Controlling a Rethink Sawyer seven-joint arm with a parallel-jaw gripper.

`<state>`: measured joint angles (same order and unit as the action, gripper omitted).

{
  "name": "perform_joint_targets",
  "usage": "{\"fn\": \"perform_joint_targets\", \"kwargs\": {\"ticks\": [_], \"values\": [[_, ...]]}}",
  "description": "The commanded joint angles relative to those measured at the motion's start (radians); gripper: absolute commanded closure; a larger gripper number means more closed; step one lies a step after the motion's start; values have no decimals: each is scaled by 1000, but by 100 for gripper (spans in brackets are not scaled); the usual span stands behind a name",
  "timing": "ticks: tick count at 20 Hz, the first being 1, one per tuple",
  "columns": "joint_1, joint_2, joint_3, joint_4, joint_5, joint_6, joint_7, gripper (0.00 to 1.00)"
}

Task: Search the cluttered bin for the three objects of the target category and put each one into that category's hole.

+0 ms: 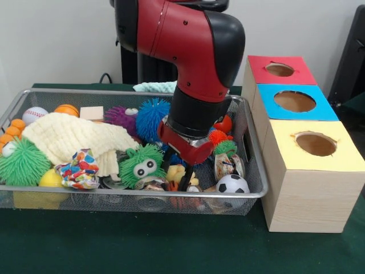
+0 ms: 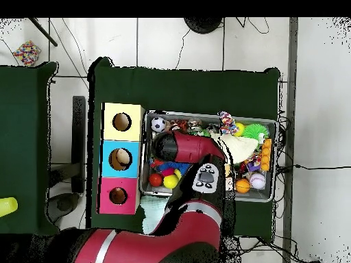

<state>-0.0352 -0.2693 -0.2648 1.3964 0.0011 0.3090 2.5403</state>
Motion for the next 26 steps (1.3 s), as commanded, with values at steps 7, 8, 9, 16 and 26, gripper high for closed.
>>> {"fn": "perform_joint_targets", "kwargs": {"ticks": [7, 8, 9, 16, 26], "values": [[-22, 65, 136, 65, 141, -51, 176, 0], [-29, 62, 147, 70, 146, -50, 171, 0], [-38, 59, 162, 78, 155, -51, 164, 0], [-116, -18, 275, 153, 176, -31, 103, 0], [-217, -49, 390, 182, 87, -236, 64, 100]]}}
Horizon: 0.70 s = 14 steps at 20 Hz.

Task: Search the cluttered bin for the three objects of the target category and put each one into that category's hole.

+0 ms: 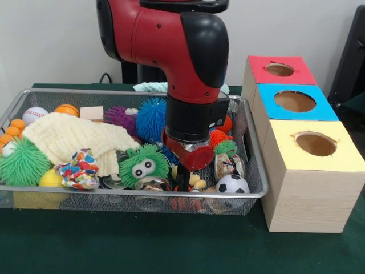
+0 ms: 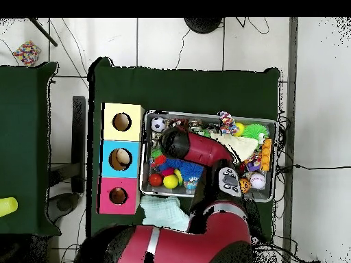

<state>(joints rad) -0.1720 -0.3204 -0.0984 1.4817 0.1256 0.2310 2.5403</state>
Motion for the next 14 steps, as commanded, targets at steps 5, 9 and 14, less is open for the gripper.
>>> {"fn": "perform_joint_targets", "kwargs": {"ticks": [5, 9, 14], "values": [[-110, -6, 269, 111, -46, -198, 71, 100], [-106, -11, 270, 107, -54, -255, 94, 100], [-33, -88, 153, 126, 0, -226, 138, 100]]}}
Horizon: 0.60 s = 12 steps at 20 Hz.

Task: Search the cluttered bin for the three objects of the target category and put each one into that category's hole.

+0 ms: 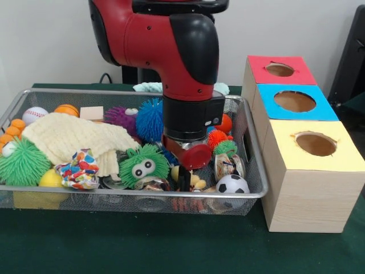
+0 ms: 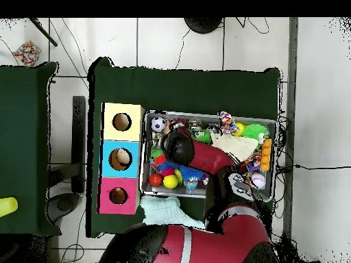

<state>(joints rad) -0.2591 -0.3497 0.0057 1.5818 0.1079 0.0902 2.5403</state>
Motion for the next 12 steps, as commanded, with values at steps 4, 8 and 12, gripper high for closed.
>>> {"fn": "perform_joint_targets", "kwargs": {"ticks": [4, 8, 12], "values": [[93, -239, -29, 88, 45, 151, 119, 100], [112, -336, -53, 86, 63, 323, 116, 100], [169, -403, -140, 19, 54, 516, 144, 100]]}}
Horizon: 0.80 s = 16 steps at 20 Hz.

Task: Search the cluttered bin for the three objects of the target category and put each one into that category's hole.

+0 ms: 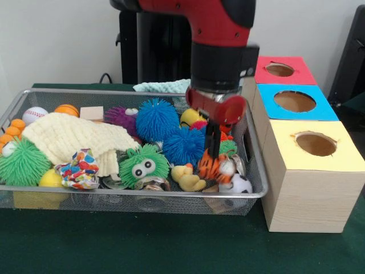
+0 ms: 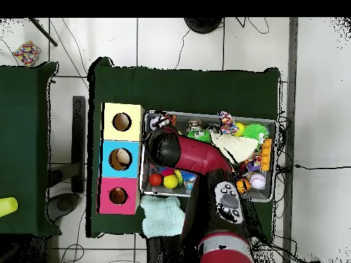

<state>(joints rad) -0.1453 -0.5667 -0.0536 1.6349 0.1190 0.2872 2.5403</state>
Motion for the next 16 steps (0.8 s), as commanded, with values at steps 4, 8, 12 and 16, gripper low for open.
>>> {"fn": "perform_joint_targets", "kwargs": {"ticks": [4, 8, 12, 16], "values": [[74, -231, -122, -85, 24, 429, 140, 100], [107, -270, -194, -165, -14, 599, 157, 100], [132, -281, -249, -249, -45, 766, 173, 100], [150, -291, -264, -260, -29, 877, 200, 100]]}}
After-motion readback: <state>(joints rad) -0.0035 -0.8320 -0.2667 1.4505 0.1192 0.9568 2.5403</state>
